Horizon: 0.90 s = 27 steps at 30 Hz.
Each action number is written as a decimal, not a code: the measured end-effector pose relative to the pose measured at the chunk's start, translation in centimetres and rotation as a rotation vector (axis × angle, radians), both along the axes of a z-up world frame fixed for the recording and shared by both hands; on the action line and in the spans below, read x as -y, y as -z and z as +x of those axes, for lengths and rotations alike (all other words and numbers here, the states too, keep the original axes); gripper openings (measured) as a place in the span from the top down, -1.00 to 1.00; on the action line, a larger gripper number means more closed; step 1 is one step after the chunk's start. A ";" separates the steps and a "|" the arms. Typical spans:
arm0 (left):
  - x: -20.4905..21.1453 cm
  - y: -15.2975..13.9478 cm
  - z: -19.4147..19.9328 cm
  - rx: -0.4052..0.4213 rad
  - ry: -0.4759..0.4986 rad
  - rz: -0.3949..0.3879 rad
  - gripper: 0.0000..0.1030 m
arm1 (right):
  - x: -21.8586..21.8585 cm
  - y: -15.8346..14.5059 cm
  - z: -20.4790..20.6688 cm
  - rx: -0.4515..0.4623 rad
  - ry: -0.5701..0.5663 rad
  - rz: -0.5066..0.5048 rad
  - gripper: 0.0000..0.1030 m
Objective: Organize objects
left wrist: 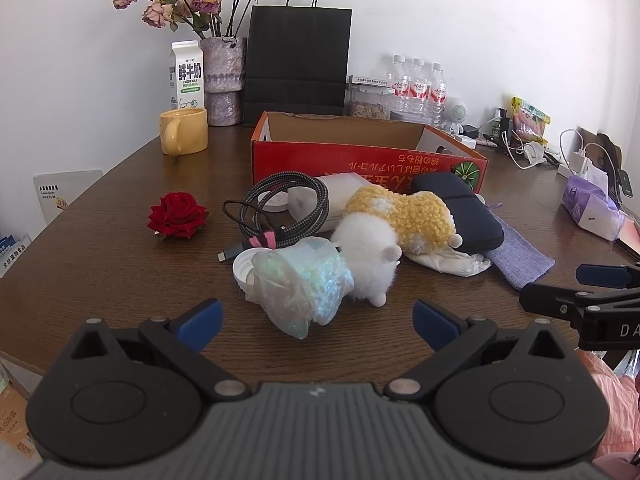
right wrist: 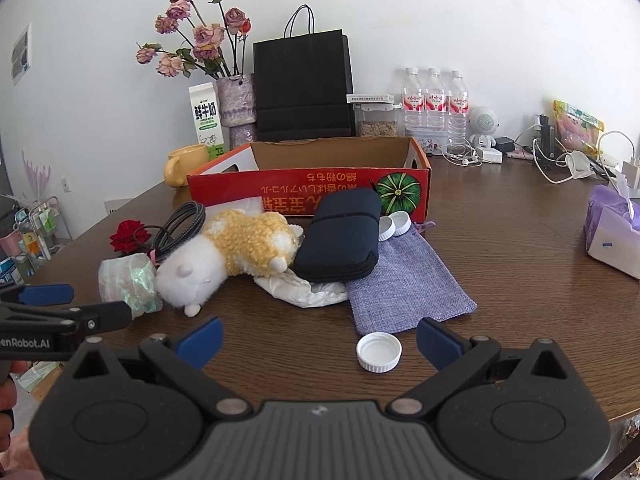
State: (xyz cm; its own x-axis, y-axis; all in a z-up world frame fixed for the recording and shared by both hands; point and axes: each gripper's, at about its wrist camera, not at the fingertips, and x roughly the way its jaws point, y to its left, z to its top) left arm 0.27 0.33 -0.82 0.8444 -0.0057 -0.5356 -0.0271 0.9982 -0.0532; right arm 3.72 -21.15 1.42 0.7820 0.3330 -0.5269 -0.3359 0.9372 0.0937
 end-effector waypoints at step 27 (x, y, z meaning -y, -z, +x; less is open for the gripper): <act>0.0 0.2 0.1 -0.008 -0.002 -0.003 -1.00 | 0.0 0.1 0.0 0.001 0.001 0.001 -1.00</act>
